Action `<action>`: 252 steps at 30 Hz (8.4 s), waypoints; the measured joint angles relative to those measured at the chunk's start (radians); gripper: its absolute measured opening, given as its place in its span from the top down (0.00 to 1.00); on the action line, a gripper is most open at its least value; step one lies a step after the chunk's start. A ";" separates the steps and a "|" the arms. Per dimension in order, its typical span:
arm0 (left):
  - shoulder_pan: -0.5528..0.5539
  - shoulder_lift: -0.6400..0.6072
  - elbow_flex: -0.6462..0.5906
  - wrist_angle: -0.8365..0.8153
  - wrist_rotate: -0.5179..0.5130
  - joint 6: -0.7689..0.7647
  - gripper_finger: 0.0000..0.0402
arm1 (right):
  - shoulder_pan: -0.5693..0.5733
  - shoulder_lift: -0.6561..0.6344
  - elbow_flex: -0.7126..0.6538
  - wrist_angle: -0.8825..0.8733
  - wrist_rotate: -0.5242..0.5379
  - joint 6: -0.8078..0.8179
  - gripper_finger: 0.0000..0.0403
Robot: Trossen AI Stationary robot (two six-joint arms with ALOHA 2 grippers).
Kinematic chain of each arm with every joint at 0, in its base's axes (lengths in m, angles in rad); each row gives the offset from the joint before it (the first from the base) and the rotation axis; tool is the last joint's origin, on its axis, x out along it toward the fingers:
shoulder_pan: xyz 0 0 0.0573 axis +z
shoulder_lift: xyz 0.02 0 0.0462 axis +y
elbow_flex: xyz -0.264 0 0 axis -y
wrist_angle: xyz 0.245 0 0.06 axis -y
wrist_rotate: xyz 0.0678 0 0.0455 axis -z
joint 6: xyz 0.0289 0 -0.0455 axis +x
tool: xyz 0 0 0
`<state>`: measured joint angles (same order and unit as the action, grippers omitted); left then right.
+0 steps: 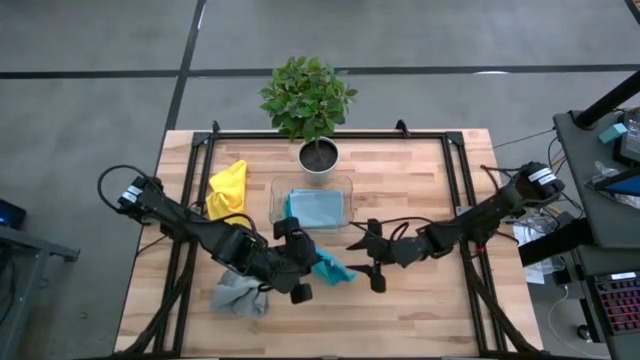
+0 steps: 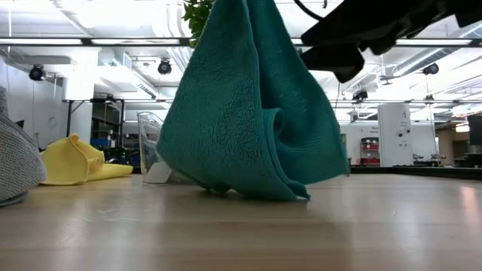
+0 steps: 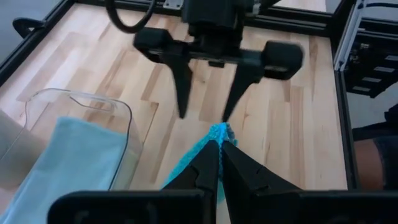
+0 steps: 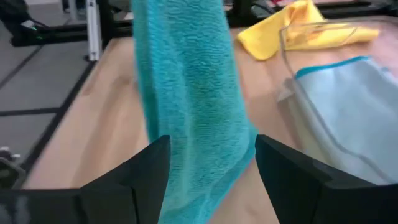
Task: Fold microfiber towels
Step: Fold the blue microfiber cloth
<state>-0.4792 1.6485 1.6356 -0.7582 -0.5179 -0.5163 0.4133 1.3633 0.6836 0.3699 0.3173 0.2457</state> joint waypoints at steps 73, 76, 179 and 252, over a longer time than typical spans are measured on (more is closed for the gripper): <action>0.054 -0.133 -0.080 -0.001 0.226 0.507 1.00 | 0.164 -0.458 0.440 -1.374 0.111 0.083 0.98; 0.004 -0.106 -0.127 0.055 0.230 0.453 1.00 | 0.204 -0.430 0.395 -1.337 0.034 0.144 0.98; 0.064 0.259 -0.388 0.488 0.345 -0.131 0.71 | 0.078 -0.106 0.061 -1.055 -0.141 0.724 0.46; 0.059 0.307 -0.403 0.487 0.321 -0.156 0.71 | 0.071 0.062 -0.263 -0.064 -0.170 0.695 0.98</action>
<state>-0.4206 1.9553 1.2327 -0.2714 -0.1967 -0.6720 0.4839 1.4254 0.4206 0.3055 0.1478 0.9411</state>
